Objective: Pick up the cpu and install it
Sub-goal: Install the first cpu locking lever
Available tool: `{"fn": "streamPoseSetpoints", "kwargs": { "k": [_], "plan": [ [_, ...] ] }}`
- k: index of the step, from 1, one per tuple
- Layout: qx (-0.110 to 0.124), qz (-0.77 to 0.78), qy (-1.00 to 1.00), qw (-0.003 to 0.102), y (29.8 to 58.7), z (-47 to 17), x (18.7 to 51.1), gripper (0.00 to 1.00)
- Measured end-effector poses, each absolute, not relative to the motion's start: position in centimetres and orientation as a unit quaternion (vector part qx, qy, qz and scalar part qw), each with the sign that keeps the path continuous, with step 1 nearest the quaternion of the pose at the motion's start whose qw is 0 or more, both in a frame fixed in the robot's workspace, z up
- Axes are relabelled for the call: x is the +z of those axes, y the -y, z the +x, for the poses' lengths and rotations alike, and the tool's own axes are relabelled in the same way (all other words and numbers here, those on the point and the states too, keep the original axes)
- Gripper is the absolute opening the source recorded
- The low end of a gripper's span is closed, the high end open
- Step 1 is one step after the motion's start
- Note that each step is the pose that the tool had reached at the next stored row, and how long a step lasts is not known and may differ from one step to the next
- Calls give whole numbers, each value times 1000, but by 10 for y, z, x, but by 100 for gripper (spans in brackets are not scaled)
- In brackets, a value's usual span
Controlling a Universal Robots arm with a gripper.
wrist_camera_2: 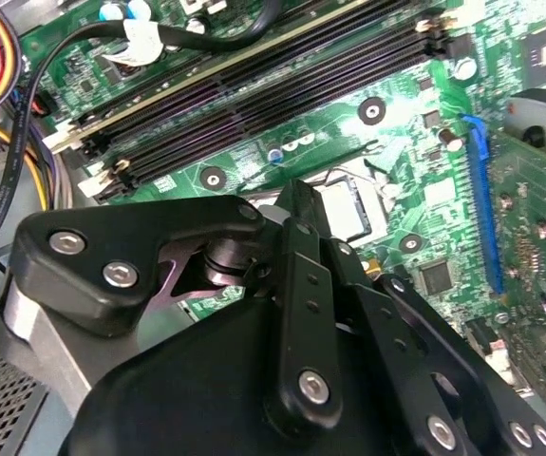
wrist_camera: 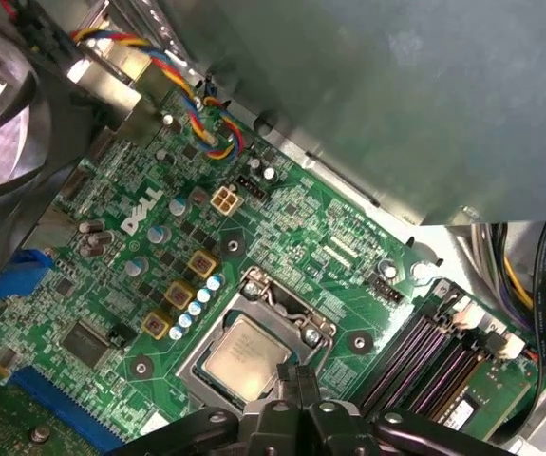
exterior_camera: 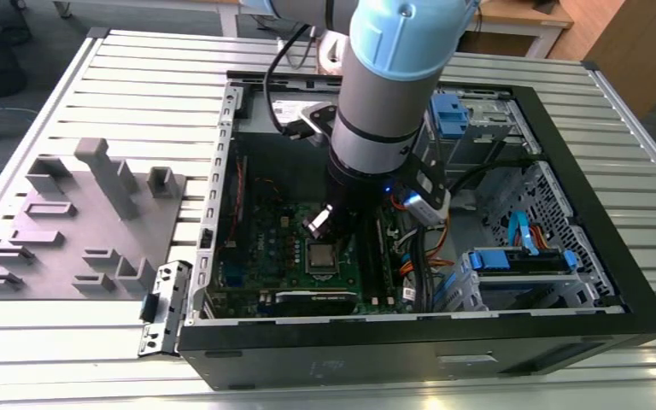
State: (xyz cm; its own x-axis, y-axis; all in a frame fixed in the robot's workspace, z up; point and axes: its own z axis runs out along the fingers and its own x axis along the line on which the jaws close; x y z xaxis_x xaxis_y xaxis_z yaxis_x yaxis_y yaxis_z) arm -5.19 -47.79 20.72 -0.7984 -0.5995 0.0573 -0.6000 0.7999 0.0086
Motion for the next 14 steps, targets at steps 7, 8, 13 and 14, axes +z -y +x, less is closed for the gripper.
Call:
{"fn": "streamPoseSetpoints", "kwargs": {
  "k": [7, 8, 13, 14],
  "plan": [
    [5, 316, 948, 29, 481, -52, 205, 11],
    [5, 316, 948, 29, 482, -52, 205, 11],
    [4, 316, 948, 31, 487, -50, 202, 11],
    [4, 316, 948, 31, 487, -50, 202, 11]
  ]
}}
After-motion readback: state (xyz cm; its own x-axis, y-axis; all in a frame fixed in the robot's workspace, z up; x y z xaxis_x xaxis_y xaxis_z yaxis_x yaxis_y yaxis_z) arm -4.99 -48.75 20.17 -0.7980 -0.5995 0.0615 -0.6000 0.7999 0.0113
